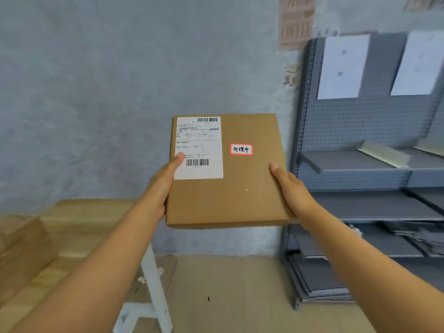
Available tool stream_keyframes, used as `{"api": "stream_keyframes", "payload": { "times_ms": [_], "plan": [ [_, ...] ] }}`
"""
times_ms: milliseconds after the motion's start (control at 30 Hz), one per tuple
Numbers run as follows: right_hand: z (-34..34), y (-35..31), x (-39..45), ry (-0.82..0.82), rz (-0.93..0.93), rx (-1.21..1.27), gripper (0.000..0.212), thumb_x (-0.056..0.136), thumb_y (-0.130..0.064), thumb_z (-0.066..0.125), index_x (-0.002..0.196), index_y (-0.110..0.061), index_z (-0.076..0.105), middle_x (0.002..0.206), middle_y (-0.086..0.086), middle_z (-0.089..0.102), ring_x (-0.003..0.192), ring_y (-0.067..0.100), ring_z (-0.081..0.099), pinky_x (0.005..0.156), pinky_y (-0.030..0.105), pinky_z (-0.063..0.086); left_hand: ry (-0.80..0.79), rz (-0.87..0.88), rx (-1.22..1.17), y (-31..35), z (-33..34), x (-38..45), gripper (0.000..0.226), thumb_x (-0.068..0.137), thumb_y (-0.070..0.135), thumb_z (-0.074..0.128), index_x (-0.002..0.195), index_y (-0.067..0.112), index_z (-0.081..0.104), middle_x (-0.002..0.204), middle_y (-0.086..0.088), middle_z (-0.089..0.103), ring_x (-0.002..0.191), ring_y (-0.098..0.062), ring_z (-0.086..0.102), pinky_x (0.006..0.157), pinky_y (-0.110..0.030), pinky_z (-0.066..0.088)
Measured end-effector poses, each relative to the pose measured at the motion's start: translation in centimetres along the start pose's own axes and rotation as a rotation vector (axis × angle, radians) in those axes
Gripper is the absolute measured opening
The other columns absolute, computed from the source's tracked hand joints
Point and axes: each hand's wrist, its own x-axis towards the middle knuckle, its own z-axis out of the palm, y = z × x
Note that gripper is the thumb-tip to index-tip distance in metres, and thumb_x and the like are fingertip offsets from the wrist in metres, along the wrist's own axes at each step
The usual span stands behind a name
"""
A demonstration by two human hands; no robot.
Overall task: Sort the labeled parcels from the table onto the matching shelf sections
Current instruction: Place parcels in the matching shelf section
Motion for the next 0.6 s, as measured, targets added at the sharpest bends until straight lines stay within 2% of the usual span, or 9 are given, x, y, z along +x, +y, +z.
{"api": "stream_keyframes", "payload": {
  "times_ms": [67, 133, 267, 333, 400, 500, 600],
  "plan": [
    [-5.0, 1.1, 0.2, 0.064, 0.02, 0.009, 0.052, 0.088, -0.069, 0.051, 0.122, -0.032, 0.063, 0.112, -0.006, 0.071, 0.1, 0.017, 0.069, 0.09, 0.037, 0.053, -0.082, -0.019, 0.005, -1.2, 5.1, 1.6, 0.05, 0.082, 0.062, 0.067, 0.121, 0.03, 0.068, 0.113, -0.001, 0.075, 0.104, -0.026, 0.072, 0.101, -0.05, 0.05],
    [-10.1, 2.2, 0.1, 0.117, 0.038, 0.035, 0.055, 0.088, -0.069, 0.052, 0.126, -0.03, 0.063, 0.114, -0.005, 0.072, 0.102, 0.018, 0.07, 0.092, 0.039, 0.053, -0.154, -0.035, 0.02, -2.3, 10.5, 2.8, 0.047, 0.084, 0.062, 0.065, 0.12, 0.032, 0.068, 0.112, 0.0, 0.075, 0.104, -0.025, 0.072, 0.1, -0.05, 0.051],
    [-20.3, 4.1, 0.2, 0.235, 0.063, 0.011, 0.051, 0.088, -0.068, 0.052, 0.122, -0.031, 0.061, 0.112, -0.008, 0.071, 0.095, 0.011, 0.069, 0.074, 0.027, 0.051, -0.242, -0.064, 0.038, -5.1, 21.5, 4.1, 0.047, 0.085, 0.064, 0.063, 0.121, 0.034, 0.067, 0.111, 0.001, 0.075, 0.103, -0.026, 0.072, 0.098, -0.05, 0.052],
    [-25.3, 5.0, 0.8, 0.274, 0.077, -0.011, 0.052, 0.088, -0.068, 0.052, 0.124, -0.031, 0.059, 0.113, -0.008, 0.069, 0.093, 0.009, 0.068, 0.069, 0.024, 0.048, -0.268, -0.072, 0.026, -6.5, 26.6, 4.5, 0.046, 0.086, 0.063, 0.062, 0.121, 0.034, 0.067, 0.111, 0.0, 0.076, 0.102, -0.026, 0.072, 0.098, -0.05, 0.053],
    [-29.7, 5.9, 1.4, 0.29, 0.094, -0.025, 0.06, 0.087, -0.07, 0.052, 0.13, -0.028, 0.057, 0.118, -0.004, 0.068, 0.099, 0.014, 0.067, 0.075, 0.03, 0.051, -0.294, -0.081, 0.015, -7.8, 31.2, 4.9, 0.045, 0.087, 0.062, 0.061, 0.122, 0.034, 0.067, 0.112, 0.0, 0.075, 0.104, -0.027, 0.072, 0.099, -0.051, 0.052],
    [-35.4, 6.9, 2.6, 0.3, 0.106, -0.042, 0.066, 0.087, -0.071, 0.051, 0.134, -0.026, 0.056, 0.125, 0.001, 0.065, 0.107, 0.022, 0.066, 0.098, 0.045, 0.05, -0.316, -0.086, 0.021, -9.0, 36.9, 5.5, 0.045, 0.087, 0.063, 0.06, 0.122, 0.035, 0.066, 0.111, 0.0, 0.075, 0.104, -0.027, 0.072, 0.098, -0.052, 0.052],
    [-39.8, 7.4, 4.0, 0.32, 0.113, -0.038, 0.065, 0.086, -0.072, 0.051, 0.134, -0.027, 0.055, 0.123, 0.0, 0.066, 0.106, 0.022, 0.066, 0.097, 0.044, 0.05, -0.333, -0.084, 0.024, -9.6, 41.8, 6.7, 0.046, 0.087, 0.063, 0.06, 0.122, 0.034, 0.066, 0.112, 0.001, 0.075, 0.103, -0.026, 0.072, 0.098, -0.051, 0.052]
  ]
}}
